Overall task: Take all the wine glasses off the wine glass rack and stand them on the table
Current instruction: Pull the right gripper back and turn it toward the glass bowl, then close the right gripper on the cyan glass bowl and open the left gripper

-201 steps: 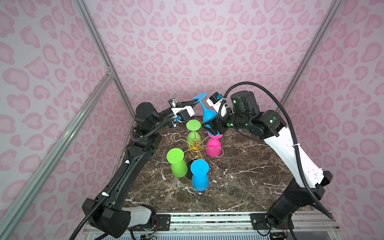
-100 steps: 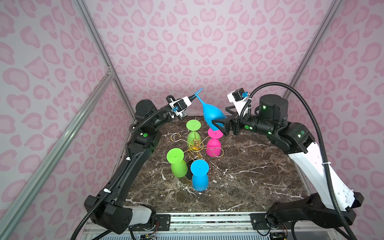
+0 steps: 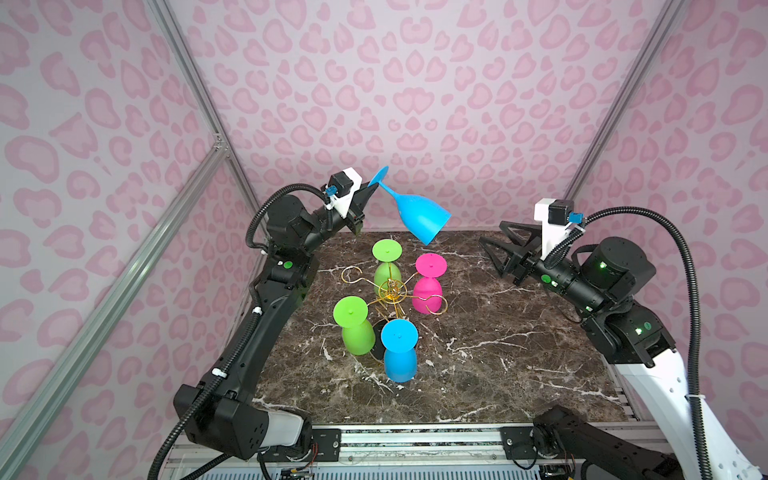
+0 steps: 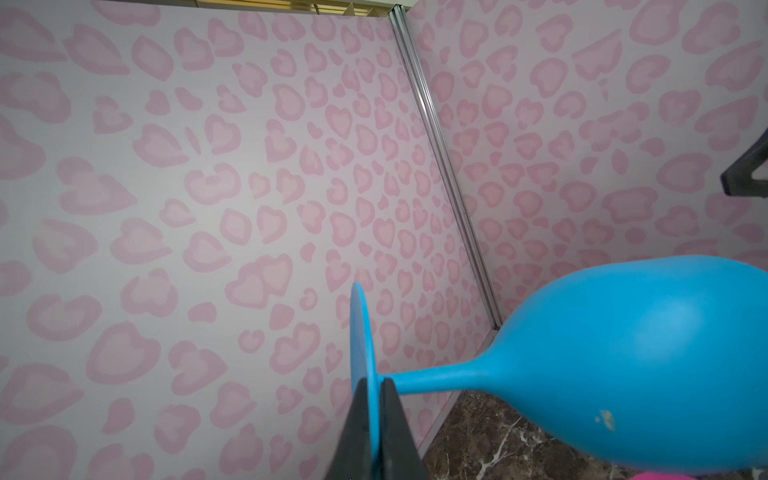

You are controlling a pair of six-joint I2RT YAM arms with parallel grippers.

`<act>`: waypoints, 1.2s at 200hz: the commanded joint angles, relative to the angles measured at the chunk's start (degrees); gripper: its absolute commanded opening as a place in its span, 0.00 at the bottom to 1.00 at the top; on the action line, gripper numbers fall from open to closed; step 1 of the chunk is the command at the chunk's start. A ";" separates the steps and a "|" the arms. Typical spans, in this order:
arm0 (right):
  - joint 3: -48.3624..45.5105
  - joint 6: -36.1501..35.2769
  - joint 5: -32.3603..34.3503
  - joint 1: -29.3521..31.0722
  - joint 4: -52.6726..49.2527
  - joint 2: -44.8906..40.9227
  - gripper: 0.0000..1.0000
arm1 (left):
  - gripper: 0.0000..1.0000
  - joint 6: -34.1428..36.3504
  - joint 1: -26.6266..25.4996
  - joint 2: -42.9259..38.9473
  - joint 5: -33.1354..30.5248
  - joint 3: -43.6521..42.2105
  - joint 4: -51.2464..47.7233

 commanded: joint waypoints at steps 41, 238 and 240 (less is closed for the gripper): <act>-2.18 5.81 -4.46 -0.40 12.31 3.99 0.60 | 0.03 -11.22 0.41 -0.69 0.12 -2.18 6.71; 8.26 11.46 -9.04 4.22 23.16 23.53 0.31 | 0.03 -16.08 0.67 -1.46 -0.97 -3.11 8.12; 8.45 11.50 -9.10 4.18 23.07 23.66 0.30 | 0.03 -16.11 0.65 -1.49 -0.98 -3.11 8.12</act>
